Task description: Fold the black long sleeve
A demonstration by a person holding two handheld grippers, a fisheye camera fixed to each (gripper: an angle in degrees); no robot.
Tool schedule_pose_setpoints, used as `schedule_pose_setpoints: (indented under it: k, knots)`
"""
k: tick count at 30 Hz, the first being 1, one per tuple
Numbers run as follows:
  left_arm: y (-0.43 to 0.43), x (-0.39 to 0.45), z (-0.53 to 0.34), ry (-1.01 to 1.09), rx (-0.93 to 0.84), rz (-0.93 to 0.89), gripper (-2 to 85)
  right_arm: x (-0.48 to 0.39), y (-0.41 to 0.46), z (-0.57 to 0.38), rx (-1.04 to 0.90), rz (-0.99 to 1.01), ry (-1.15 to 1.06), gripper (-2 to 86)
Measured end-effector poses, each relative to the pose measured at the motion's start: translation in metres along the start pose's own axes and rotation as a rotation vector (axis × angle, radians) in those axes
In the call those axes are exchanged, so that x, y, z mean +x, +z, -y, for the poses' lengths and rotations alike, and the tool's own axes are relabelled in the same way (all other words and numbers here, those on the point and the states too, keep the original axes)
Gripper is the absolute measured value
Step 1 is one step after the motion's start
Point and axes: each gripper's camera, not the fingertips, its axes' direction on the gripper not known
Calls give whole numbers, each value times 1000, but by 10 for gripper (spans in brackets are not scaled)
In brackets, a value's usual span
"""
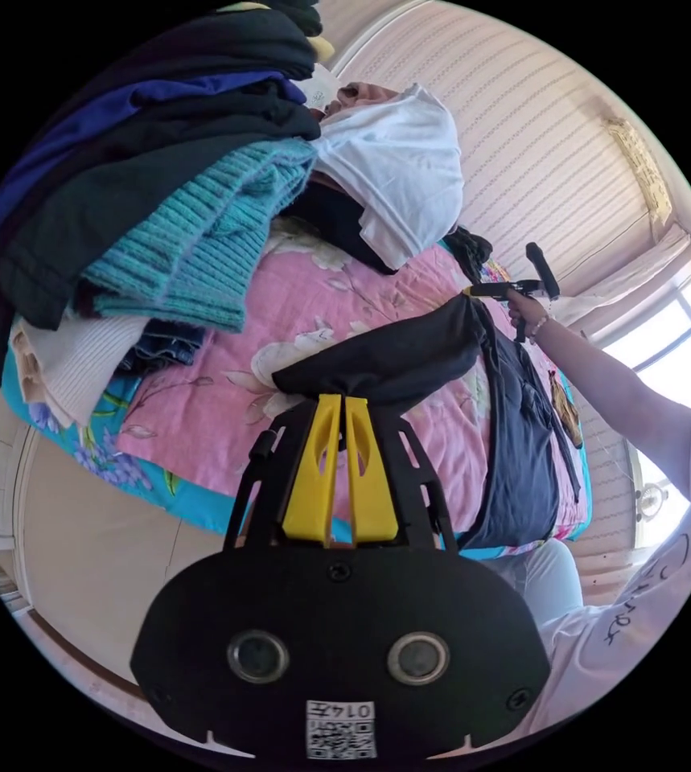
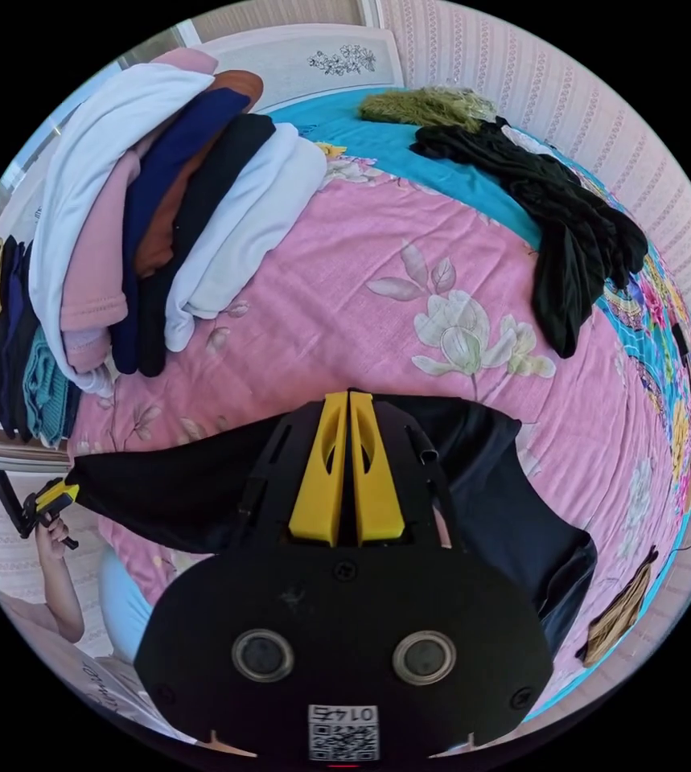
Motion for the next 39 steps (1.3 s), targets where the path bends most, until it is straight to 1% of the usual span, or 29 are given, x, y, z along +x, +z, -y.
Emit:
schedule_pose_setpoints:
  k: [5, 8, 9, 11, 14, 15, 16, 17, 19, 20, 22, 25, 28, 30, 31, 35, 36, 39]
  knots:
    - [10, -2, -2, 2, 28, 17, -9, 9, 8, -12, 51, 31, 82, 3]
    - [32, -9, -8, -13, -32, 8, -6, 14, 28, -21, -25, 33, 86, 16]
    - [48, -12, -10, -15, -87, 11, -2, 14, 28, -27, -3, 15, 82, 26]
    - [55, -22, -17, -88, -56, -50, 13, 14, 18, -37, 68, 3, 76, 41]
    - [47, -22, -29, -97, 4, -81, 44, -6, -15, -61, 199, -33, -36, 45]
    - [46, -21, -35, -101, 15, -91, 53, -23, -28, -74, 253, -38, -113, 45]
    - [49, -20, -41, -103, 12, -101, 59, -45, -36, -86, 274, -11, -213, 47]
    - [51, -18, -44, -101, 11, -100, 62, -58, -38, -93, 276, 12, -268, 48]
    - [66, -14, -56, -105, 22, -40, 66, -114, -36, -119, 258, 157, -477, 56]
    - [71, -14, -59, -111, 21, -23, 69, -127, -34, -125, 253, 196, -521, 57]
    - [91, -14, -67, -129, 23, -16, 68, -181, -14, -145, 194, 304, -666, 67]
    - [109, -15, -79, -136, 60, 15, 32, -236, 20, -163, 124, 311, -778, 80]
    - [124, -18, -92, -164, 78, -24, -1, -264, 56, -179, 69, 289, -841, 65]
    - [133, -17, -98, -164, 81, -22, -7, -269, 77, -191, 17, 218, -881, 50]
    - [138, -15, -101, -158, 77, -14, -8, -263, 78, -199, 41, 218, -892, 21]
    - [152, -6, -114, -147, 75, -10, -10, -227, 72, -220, 7, 327, -849, -5]
    - [155, -1, -119, -136, 82, -21, -10, -208, 66, -229, 24, 355, -810, -7]
    - [155, 23, -133, -61, 133, -73, -10, -149, 34, -261, 174, 394, -692, -9]
